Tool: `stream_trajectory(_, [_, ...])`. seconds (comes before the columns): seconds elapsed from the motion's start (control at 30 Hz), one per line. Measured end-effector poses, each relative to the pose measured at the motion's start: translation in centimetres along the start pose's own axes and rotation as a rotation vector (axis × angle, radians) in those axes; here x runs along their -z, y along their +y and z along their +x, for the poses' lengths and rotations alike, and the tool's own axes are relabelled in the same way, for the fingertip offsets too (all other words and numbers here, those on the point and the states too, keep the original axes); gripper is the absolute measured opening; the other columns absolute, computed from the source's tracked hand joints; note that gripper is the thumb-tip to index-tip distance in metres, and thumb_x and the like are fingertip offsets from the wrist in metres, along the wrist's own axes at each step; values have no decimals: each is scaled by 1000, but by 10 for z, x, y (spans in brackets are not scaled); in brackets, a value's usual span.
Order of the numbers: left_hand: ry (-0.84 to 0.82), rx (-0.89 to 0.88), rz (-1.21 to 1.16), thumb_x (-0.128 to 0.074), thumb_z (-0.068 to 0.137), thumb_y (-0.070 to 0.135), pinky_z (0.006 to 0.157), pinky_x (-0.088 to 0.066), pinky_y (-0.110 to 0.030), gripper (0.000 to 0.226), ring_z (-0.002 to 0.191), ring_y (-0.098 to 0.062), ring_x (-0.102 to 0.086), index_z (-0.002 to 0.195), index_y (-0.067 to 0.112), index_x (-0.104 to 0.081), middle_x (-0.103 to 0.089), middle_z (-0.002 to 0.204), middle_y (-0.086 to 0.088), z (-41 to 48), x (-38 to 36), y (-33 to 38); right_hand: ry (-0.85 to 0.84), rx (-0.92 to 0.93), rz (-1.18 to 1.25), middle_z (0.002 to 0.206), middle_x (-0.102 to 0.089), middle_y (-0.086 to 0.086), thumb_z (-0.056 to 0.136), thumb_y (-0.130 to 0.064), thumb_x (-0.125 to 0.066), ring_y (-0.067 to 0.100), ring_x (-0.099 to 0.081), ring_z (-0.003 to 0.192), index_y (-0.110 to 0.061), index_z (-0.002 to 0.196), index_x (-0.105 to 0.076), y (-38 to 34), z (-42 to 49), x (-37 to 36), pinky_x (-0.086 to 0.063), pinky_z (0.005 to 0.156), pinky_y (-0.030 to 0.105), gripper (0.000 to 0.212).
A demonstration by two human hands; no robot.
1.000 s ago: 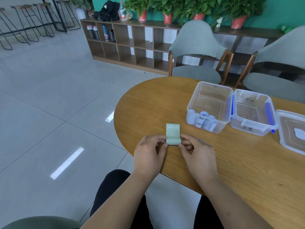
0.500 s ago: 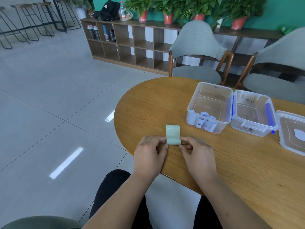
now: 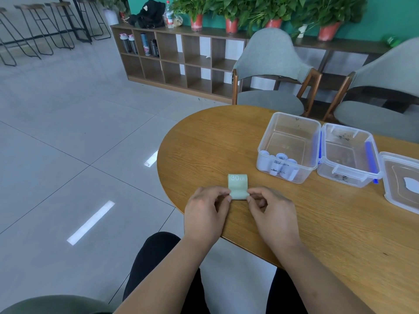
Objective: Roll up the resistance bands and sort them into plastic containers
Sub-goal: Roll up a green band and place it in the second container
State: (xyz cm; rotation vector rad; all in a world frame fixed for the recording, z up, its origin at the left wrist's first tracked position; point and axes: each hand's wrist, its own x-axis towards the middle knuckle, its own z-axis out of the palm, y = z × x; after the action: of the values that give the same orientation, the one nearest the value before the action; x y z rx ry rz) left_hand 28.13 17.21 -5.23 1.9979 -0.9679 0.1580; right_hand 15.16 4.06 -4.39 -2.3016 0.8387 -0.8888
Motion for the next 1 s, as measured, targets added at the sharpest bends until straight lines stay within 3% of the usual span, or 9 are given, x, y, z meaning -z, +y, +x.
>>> stream_trajectory(0.1, [-22, -13, 28, -77, 94, 34, 79, -53, -27, 18, 96, 0, -58, 111, 37, -76, -69, 101, 29, 1, -1, -1, -13, 30, -45, 93, -68, -21, 89, -25, -80, 4, -60, 82, -33, 110, -75, 1, 0, -2, -56, 74, 34, 23])
stream_trajectory(0.23, [-31, 19, 26, -82, 89, 30, 76, -52, -23, 23, 92, -1, -60, 110, 38, -76, -54, 90, 42, 2, 1, 1, -30, 3, -41, 93, -69, -23, 87, -19, -81, 4, -60, 82, -33, 109, -74, 0, 1, -1, -57, 75, 35, 27])
stream_trajectory(0.4, [-40, 45, -18, -80, 91, 34, 80, -52, -21, 25, 94, -1, -61, 113, 42, -72, -69, 97, 32, 1, 1, 2, -31, -2, 7, 91, -70, -23, 89, -21, -79, 4, -61, 80, -34, 112, -75, -1, 1, 1, -56, 76, 32, 27])
stream_trajectory(0.67, [-9, 34, -32, -78, 94, 33, 78, -54, -25, 16, 91, -1, -61, 110, 37, -76, -70, 96, 30, 0, 0, 1, -15, -1, 27, 88, -69, -23, 90, -25, -77, 5, -62, 79, -35, 108, -73, -1, 0, 1, -57, 75, 34, 21])
stream_trajectory(1.0, [-24, 40, -27, -81, 91, 27, 80, -54, -27, 26, 93, -2, -60, 114, 39, -75, -70, 100, 30, 0, -2, -1, -36, 12, -31, 93, -66, -22, 90, -22, -78, 3, -60, 82, -35, 116, -73, -2, 1, -1, -56, 76, 33, 30])
